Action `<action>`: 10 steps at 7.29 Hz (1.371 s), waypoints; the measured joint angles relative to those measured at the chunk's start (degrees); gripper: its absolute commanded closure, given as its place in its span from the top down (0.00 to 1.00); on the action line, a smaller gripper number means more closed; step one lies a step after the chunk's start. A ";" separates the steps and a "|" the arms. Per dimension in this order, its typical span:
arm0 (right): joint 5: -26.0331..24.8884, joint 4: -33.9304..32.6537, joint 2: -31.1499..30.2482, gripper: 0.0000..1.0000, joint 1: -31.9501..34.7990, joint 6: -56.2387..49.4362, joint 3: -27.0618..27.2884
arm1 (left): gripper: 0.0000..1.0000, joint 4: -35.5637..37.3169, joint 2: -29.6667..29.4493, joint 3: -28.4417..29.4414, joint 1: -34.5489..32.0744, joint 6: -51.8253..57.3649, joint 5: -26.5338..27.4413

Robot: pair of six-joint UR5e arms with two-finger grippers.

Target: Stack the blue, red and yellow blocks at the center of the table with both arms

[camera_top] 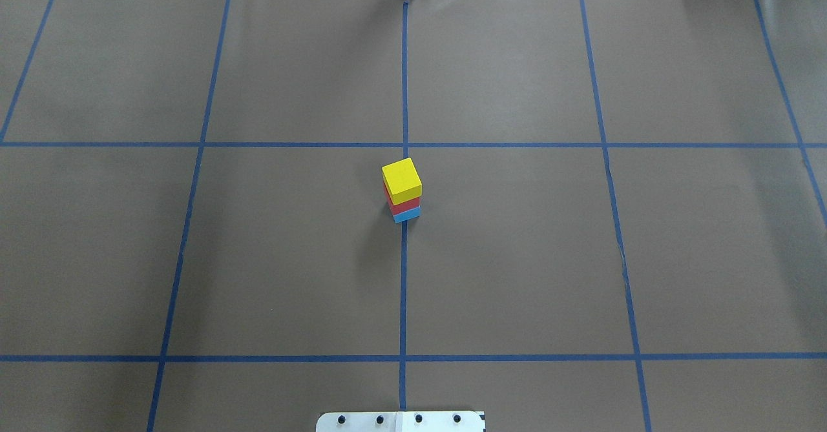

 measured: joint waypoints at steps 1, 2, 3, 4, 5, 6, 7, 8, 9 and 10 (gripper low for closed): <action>0.09 0.04 -0.02 1.00 -0.01 0.05 -0.13 | 1.00 -0.20 -0.12 -0.07 -0.16 0.15 -0.24; 0.16 0.07 -0.06 1.00 -0.01 0.08 -0.28 | 1.00 -0.30 -0.19 -0.17 -0.19 0.19 -0.27; 0.27 0.08 -0.07 1.00 -0.02 0.10 -0.33 | 1.00 -0.37 -0.15 -0.22 -0.24 0.13 -0.24; 0.41 0.08 -0.08 1.00 -0.02 0.14 -0.31 | 1.00 -0.40 0.03 -0.32 -0.28 -0.03 -0.20; 0.59 0.12 -0.09 1.00 -0.01 0.17 -0.24 | 1.00 -0.42 0.20 -0.46 -0.30 -0.13 -0.16; 0.95 0.19 -0.09 1.00 -0.02 0.17 -0.18 | 1.00 -0.42 0.30 -0.52 -0.31 -0.17 -0.14; 1.26 0.23 -0.08 1.00 -0.02 0.18 -0.13 | 1.00 -0.40 0.33 -0.49 -0.32 -0.19 -0.11; 1.40 0.25 -0.01 1.00 -0.02 0.18 -0.09 | 1.00 -0.37 0.41 -0.37 -0.32 -0.19 -0.07; 1.45 0.25 0.04 1.00 -0.02 0.18 -0.03 | 1.00 -0.35 0.50 -0.28 -0.32 -0.19 -0.05; 1.47 0.25 0.07 1.00 -0.02 0.18 0.00 | 1.00 -0.34 0.66 -0.22 -0.32 -0.19 -0.04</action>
